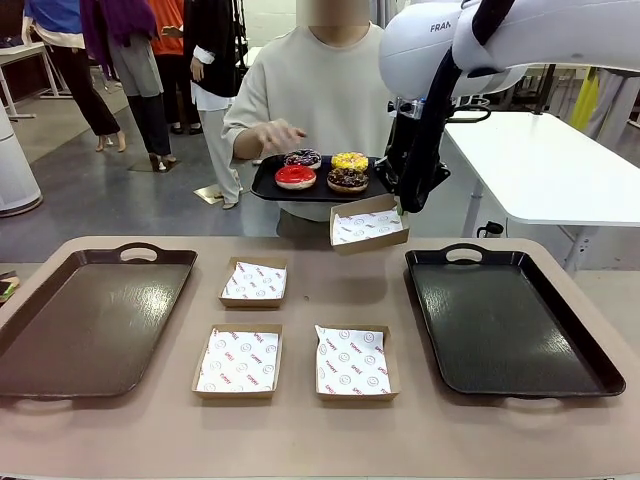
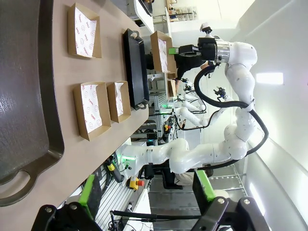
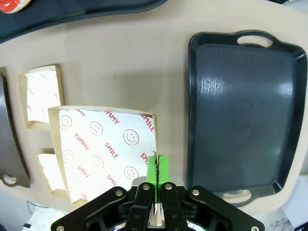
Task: Individually package the donuts and arrange them on the tray.
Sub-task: Place the picked Paper togo box on the Handle tray while simultaneously picking up another Paper togo box from the table with the other hand.
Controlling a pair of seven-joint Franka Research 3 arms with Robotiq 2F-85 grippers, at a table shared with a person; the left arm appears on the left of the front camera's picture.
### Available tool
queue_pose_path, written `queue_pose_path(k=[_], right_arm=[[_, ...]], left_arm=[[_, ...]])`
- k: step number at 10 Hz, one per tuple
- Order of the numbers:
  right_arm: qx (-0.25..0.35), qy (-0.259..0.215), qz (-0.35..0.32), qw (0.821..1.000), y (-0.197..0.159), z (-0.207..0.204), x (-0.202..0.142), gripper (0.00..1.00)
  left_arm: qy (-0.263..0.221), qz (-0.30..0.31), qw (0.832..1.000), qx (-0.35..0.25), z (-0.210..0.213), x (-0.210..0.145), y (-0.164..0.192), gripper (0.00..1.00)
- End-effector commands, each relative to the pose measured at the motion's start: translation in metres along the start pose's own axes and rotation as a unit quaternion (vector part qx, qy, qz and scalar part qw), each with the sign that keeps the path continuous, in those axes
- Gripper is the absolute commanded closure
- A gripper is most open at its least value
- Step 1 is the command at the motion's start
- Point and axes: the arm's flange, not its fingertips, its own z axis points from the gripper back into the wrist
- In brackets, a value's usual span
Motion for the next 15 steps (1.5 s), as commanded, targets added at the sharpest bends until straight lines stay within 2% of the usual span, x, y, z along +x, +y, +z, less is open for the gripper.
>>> queue_pose_path(k=[1,15], right_arm=[[0.001,-0.002,0.000,1.000,-0.0022,-0.0024,-0.0005,1.00],[0.001,-0.002,0.000,1.000,-0.0022,-0.0024,-0.0005,1.00]], left_arm=[[-0.008,0.003,1.000,-0.004,-0.0006,0.0000,-0.0018,0.00],[-0.008,0.003,1.000,-0.004,-0.0006,0.0000,-0.0018,0.00]])
